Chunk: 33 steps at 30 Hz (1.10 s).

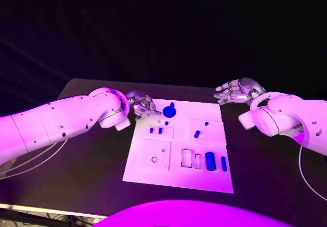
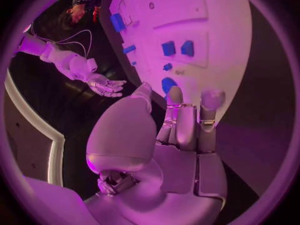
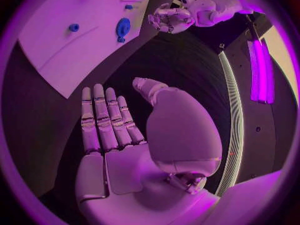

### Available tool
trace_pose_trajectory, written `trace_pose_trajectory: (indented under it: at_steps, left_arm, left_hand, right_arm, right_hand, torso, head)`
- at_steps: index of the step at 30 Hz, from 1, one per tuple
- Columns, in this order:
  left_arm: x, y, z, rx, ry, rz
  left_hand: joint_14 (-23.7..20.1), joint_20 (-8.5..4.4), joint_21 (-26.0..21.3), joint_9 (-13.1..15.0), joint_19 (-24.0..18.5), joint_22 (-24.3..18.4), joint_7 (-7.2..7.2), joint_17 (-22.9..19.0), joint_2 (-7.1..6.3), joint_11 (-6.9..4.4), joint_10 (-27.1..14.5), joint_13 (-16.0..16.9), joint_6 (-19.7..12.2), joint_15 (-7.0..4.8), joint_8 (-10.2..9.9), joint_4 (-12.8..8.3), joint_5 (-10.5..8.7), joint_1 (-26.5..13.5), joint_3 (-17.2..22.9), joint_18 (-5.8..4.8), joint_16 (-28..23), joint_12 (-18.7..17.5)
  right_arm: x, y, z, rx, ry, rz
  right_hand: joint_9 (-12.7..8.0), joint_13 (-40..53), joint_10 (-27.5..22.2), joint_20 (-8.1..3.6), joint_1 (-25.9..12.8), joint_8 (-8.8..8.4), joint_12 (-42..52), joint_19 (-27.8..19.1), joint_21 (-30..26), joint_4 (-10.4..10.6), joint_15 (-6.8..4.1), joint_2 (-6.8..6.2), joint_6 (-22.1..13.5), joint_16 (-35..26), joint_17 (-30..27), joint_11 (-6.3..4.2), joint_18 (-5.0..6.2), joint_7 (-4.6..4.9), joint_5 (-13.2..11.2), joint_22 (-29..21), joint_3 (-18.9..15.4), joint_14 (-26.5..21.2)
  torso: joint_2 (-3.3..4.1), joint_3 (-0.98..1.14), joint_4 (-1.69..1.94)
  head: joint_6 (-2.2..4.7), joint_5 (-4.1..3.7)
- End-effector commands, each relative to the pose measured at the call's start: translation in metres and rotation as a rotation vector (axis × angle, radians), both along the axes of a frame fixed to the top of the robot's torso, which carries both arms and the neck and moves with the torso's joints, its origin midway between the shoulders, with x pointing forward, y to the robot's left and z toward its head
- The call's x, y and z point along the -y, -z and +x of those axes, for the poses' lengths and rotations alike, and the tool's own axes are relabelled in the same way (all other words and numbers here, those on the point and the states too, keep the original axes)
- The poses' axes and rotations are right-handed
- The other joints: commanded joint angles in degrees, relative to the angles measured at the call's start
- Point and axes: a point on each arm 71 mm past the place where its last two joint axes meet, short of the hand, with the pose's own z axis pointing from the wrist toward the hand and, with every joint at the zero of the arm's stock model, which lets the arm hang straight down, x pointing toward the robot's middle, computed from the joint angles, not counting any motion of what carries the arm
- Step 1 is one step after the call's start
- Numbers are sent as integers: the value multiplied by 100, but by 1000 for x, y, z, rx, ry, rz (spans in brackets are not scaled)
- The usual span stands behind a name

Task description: Assemble the parts on the task board

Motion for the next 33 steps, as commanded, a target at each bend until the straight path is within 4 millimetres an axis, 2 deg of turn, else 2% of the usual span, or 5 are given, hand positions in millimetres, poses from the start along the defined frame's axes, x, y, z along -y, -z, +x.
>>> trace_pose_trajectory:
  at_steps: [1,3,5,15,33]
  left_arm:
    - [19,-15,-1,240,128,-71]
    - [26,-15,-2,284,168,-48]
    - [32,-12,-3,325,212,-15]
    - [50,5,0,387,342,139]
    - [62,23,4,281,428,290]
  left_hand:
    - [-1209,156,-374,-486,-324,-332,209,-1569,-456,217,-400,-882,-181,174,-372,21,1,692,1251,51,-1231,-1097]
    - [-1103,184,-331,-765,-317,-295,240,-1867,-899,236,-322,-1389,-134,237,-432,51,-27,608,2088,71,-1371,-1551]
    - [-1002,196,-248,-903,-303,-236,137,-1966,-1116,239,-400,-1611,-145,186,-436,-60,-58,601,2319,68,-1301,-1738]
    - [-1295,304,-312,-1236,-526,-220,48,-2191,-1092,314,-671,-1944,-39,287,-406,-157,-55,390,1812,67,-1125,-1835]
    - [-1326,286,-153,-1547,-541,-86,23,-2345,-1118,278,-435,-2126,409,264,-557,-170,-63,416,2002,68,-761,-1678]
  right_arm:
    - [-1,0,0,7,-16,11]
    - [-1,0,0,6,-17,12]
    - [-1,0,0,5,-18,13]
    - [-2,1,0,-1,-21,15]
    - [-3,1,0,3,-21,20]
  right_hand:
    - [-10,-6,14,-12,-33,7,2,-52,-35,-46,21,9,-14,-32,-10,17,51,513,-14,-15,-3,27]
    - [-10,-6,14,-12,-32,7,3,-53,-35,-48,21,11,-14,-32,-11,17,51,513,-14,-17,-2,27]
    - [-10,-6,14,-12,-32,7,3,-53,-35,-48,21,11,-14,-32,-11,17,51,513,-14,-17,-2,27]
    - [-11,-6,14,-12,-27,8,3,-58,-33,-54,21,21,-13,-36,-16,16,52,512,-12,-24,5,28]
    - [-15,-7,12,-10,-23,9,2,-66,-29,-65,21,37,-13,-43,-26,16,54,512,-11,-38,16,30]
  torso:
    - [5,-13,-3]
    - [7,-13,-1]
    - [3,-8,3]
    - [9,-8,1]
    - [10,-3,-5]
  head:
    - [23,-4]
    - [29,-15]
    - [28,-28]
    - [30,-51]
    - [4,-64]
